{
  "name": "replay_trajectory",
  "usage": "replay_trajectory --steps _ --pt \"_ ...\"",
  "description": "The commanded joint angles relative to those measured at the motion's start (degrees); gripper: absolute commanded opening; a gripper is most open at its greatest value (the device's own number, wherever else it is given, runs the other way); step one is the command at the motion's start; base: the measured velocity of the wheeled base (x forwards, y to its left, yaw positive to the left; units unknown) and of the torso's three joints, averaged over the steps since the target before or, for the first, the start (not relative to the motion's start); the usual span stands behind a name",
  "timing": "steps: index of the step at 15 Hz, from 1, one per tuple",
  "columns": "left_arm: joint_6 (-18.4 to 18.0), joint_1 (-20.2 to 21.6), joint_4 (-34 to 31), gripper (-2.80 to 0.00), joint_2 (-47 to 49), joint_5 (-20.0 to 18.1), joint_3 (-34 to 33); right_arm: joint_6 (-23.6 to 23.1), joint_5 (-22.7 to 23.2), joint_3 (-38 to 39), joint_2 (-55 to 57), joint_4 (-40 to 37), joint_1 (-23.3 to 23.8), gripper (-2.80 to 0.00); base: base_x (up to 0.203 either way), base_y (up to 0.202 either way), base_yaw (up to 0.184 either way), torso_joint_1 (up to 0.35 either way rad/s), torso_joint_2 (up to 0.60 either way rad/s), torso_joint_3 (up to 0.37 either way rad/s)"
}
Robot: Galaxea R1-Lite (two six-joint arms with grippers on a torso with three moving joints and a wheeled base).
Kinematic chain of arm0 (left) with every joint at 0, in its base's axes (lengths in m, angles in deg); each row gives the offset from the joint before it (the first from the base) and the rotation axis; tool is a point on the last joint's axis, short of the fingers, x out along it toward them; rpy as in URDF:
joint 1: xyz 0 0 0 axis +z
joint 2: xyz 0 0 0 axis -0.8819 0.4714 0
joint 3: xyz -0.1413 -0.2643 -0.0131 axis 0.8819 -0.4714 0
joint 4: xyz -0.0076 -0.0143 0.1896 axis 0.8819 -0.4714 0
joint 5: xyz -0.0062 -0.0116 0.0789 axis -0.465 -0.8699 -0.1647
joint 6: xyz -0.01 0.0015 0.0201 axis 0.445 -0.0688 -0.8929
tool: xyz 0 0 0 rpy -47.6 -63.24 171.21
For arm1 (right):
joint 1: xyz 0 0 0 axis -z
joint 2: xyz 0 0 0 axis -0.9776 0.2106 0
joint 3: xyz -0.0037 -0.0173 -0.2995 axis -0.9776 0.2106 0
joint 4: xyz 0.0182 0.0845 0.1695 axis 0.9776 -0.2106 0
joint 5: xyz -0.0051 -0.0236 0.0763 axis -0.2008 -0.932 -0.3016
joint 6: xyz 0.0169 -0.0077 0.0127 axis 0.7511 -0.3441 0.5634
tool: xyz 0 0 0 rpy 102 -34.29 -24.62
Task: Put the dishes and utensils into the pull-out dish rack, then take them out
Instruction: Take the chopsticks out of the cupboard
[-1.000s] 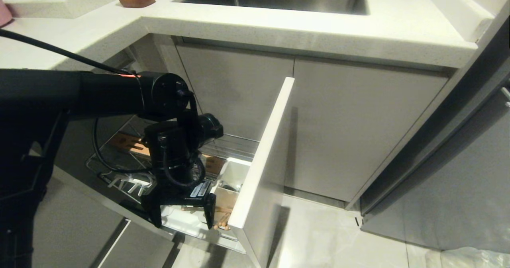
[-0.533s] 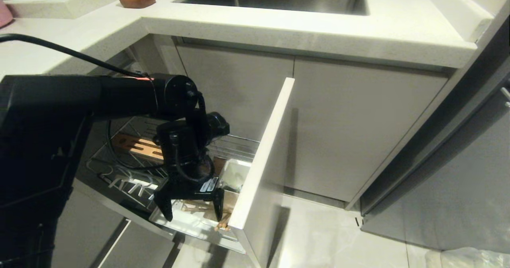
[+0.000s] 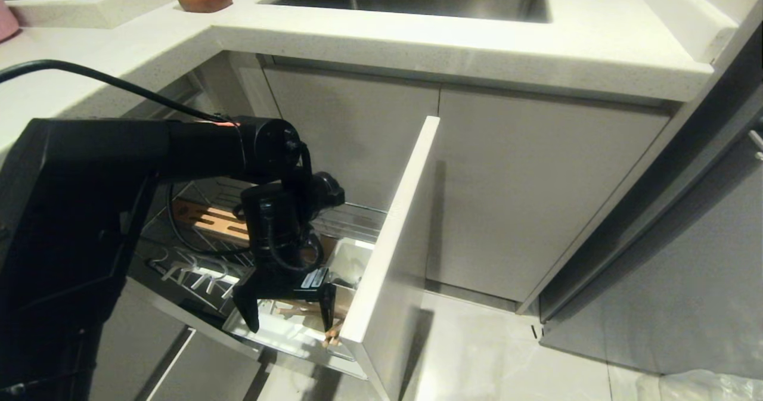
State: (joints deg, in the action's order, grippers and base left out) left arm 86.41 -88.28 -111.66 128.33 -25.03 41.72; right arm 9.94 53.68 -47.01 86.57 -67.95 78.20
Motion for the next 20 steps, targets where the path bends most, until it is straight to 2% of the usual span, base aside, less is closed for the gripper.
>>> replay_trajectory --steps 1,9,14,20 --pt "0.1 0.0 -1.9 0.0 -1.3 0.1 0.7 0.0 0.0 0.0 0.0 0.0 0.0 -2.8 0.0 0.0 0.0 0.0 0.0 0.0" --pt "-0.4 0.1 -4.0 0.0 -5.9 0.0 0.7 0.0 0.0 0.0 0.0 0.0 0.0 -2.8 0.0 0.0 0.0 0.0 0.0 0.0" --pt "-3.9 0.1 -4.0 0.0 -3.4 -0.2 0.6 0.0 0.0 0.0 0.0 0.0 0.0 -2.8 0.0 0.0 0.0 0.0 0.0 0.0" --pt "-5.4 -0.1 -4.0 0.0 -1.3 -1.9 0.6 0.0 0.0 0.0 0.0 0.0 0.0 -2.8 0.0 0.0 0.0 0.0 0.0 0.0"
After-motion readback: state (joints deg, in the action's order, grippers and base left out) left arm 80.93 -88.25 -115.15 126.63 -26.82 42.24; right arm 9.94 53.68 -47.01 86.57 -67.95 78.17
